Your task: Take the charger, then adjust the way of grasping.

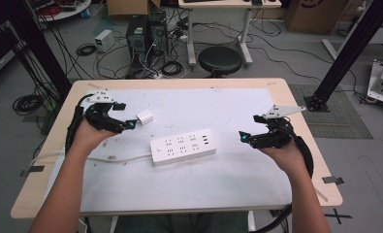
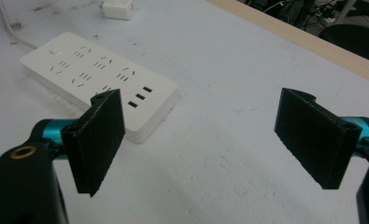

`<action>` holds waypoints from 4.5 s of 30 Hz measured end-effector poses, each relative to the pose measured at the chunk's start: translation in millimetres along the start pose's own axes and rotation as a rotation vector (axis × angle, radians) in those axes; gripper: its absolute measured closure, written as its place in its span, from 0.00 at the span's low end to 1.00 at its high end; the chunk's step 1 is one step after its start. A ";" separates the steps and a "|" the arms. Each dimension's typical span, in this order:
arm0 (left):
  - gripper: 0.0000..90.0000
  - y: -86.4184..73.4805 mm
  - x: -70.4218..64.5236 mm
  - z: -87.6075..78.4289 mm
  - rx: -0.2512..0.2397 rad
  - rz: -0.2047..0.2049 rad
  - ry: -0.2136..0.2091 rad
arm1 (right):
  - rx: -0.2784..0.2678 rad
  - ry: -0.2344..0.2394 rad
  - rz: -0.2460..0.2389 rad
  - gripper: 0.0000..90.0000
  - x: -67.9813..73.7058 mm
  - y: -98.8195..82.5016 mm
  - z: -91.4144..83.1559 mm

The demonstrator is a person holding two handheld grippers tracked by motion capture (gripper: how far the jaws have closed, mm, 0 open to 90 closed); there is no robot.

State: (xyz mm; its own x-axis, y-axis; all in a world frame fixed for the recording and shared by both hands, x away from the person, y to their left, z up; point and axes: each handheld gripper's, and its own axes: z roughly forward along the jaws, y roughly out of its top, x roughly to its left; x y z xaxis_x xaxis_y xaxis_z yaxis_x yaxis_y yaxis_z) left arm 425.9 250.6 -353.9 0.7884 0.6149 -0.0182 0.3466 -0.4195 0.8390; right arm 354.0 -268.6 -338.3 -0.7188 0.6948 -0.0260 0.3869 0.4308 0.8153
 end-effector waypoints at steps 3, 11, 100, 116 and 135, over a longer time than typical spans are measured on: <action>0.14 5.0 8.9 15.2 0.021 -0.005 -0.004 | 0.004 0.004 0.005 0.18 1.1 0.0 1.6; 0.14 -0.2 32.6 53.6 0.085 -0.060 0.014 | 0.013 0.010 0.004 0.18 3.3 -3.2 7.7; 0.47 -4.3 -74.4 -48.6 0.057 0.164 -0.106 | 0.006 0.068 -0.014 0.18 22.9 -6.3 0.4; 0.47 -3.6 -117.9 3.8 0.070 0.282 -0.218 | 0.016 0.184 -0.045 0.18 42.6 3.1 13.2; 0.47 -9.6 -195.5 36.6 -0.101 0.573 -0.142 | 0.034 0.479 0.060 0.18 94.8 3.0 57.3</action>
State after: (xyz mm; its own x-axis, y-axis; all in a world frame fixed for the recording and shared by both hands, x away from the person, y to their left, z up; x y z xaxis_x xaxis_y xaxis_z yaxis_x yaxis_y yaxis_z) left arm 287.1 109.9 -378.4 0.8980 0.2117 0.3857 -0.1983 -0.5878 0.7843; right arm 320.2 -168.4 -371.4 -0.8765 0.3794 0.2964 0.4491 0.4221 0.7875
